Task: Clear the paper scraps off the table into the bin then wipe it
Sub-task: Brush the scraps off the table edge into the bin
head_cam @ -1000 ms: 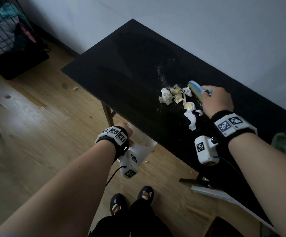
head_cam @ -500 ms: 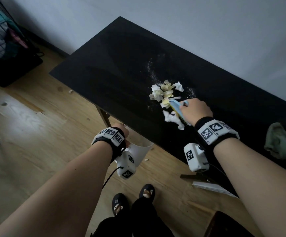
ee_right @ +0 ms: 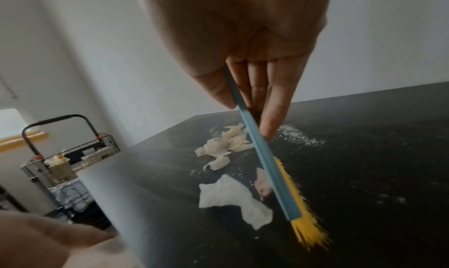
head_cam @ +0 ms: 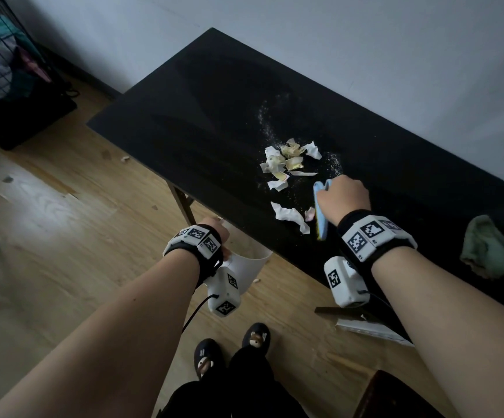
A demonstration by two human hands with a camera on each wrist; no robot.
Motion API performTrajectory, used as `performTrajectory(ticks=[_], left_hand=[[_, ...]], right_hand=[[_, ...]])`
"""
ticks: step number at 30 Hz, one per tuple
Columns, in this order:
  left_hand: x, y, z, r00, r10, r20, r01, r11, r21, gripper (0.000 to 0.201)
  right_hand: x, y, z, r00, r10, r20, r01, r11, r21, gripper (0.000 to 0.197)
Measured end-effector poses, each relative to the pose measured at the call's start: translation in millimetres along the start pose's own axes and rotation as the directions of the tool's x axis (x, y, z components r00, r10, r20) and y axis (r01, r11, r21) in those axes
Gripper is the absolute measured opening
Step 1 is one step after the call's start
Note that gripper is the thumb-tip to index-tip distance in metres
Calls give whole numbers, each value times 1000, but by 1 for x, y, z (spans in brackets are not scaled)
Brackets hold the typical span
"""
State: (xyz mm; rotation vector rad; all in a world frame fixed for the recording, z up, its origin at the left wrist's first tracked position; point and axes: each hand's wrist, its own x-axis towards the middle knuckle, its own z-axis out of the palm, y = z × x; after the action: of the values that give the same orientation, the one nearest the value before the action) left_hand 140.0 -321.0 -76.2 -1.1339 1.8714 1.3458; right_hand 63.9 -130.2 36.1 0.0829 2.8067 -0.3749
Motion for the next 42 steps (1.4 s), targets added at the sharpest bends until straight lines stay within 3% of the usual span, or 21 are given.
performTrajectory(ticks=[5, 9, 14, 21, 30, 35, 38, 42], left_hand=[[-6, 0, -1, 1000, 1, 17, -1, 1000, -5, 60], [-9, -1, -3, 1000, 11, 11, -11, 1000, -14, 60], [-7, -5, -5, 999, 14, 32, -15, 1000, 18, 63], [-6, -5, -8, 999, -9, 53, 6, 999, 53, 59], [-6, -1, -14, 998, -9, 55, 7, 999, 31, 53], [-4, -1, -14, 998, -16, 64, 15, 1000, 5, 54], [-2, -2, -14, 998, -8, 58, 7, 1000, 14, 55], [0, -3, -13, 999, -1, 55, 0, 999, 33, 58]], right_hand=[[-4, -22, 11, 995, -90, 46, 82, 985, 151, 24], [0, -19, -5, 994, -90, -64, 92, 995, 35, 35], [11, 5, -22, 994, -39, -105, 32, 997, -65, 25], [12, 1, -1, 986, -106, -127, 115, 991, 64, 28], [-3, -11, 4, 994, -103, 35, 102, 995, 11, 34], [-8, -18, -1, 989, -145, -36, 147, 988, 45, 31], [0, -18, -3, 983, -160, -90, 158, 987, -24, 29], [6, -14, 4, 987, -163, 6, 162, 980, -116, 29]])
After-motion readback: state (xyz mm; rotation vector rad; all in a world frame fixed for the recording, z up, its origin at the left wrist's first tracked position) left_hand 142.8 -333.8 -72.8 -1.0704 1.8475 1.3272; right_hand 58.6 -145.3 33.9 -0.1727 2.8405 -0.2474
